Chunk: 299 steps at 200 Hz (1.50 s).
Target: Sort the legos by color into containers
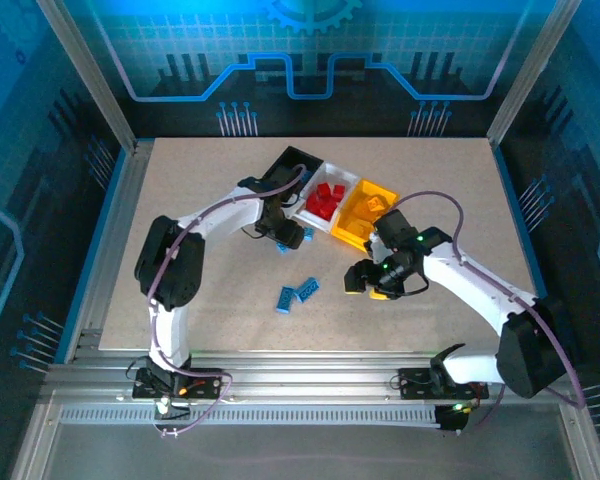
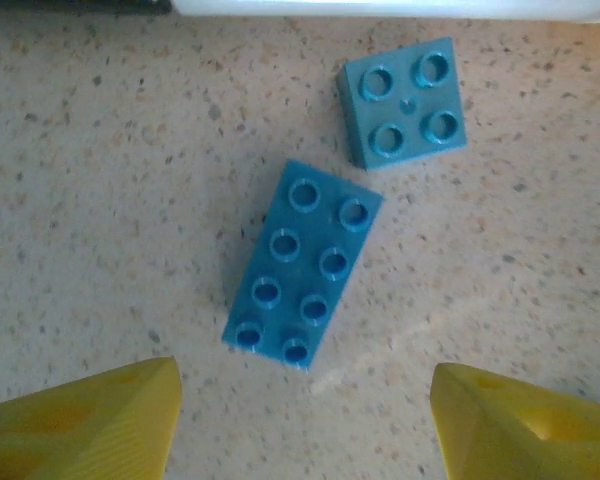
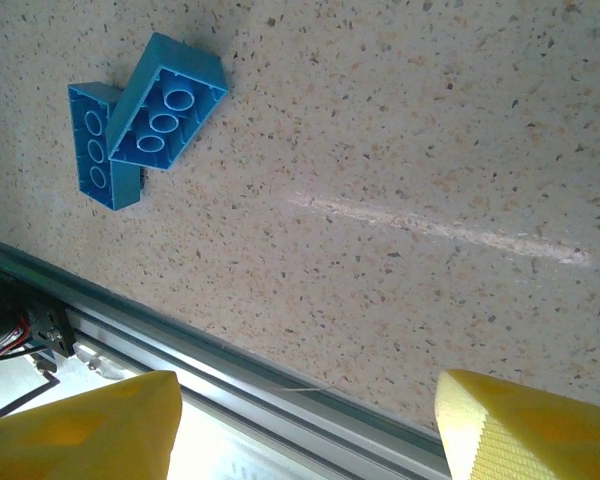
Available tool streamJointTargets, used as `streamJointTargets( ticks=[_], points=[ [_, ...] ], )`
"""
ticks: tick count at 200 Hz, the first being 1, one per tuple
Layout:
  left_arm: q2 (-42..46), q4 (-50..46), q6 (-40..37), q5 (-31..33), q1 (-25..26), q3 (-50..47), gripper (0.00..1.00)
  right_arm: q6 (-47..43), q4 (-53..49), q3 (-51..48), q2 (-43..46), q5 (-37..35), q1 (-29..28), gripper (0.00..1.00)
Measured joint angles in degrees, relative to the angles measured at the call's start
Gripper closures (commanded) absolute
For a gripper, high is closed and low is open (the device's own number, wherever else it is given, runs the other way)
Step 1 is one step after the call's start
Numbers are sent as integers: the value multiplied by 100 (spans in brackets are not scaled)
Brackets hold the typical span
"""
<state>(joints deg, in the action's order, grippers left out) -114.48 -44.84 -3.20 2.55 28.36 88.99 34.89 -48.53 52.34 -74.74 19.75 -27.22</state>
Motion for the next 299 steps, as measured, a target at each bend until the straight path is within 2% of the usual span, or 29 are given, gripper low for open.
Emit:
streamJointTargets(
  ticks=[33, 79, 150, 204, 260, 299],
  points=[
    [-538, 72, -262, 68, 28, 400, 32, 7, -160, 0, 319, -48, -13, 31],
    [-848, 133, -387, 138, 79, 507, 32, 28, -282, -2, 466, -140, -13, 31],
    [-953, 339, -448, 420, 146, 328, 45, 48, -308, 0, 374, -155, -13, 31],
    [-629, 743, -369, 503, 214, -177, 68, 44, -304, 33, 262, -151, -13, 31],
    [17, 267, 61, 682, 57, -831, 68, 39, -177, 81, 83, -129, -13, 31],
    [590, -37, 855, 120, -682, -575, 68, 15, -37, 81, 35, -111, -13, 31]
  ],
)
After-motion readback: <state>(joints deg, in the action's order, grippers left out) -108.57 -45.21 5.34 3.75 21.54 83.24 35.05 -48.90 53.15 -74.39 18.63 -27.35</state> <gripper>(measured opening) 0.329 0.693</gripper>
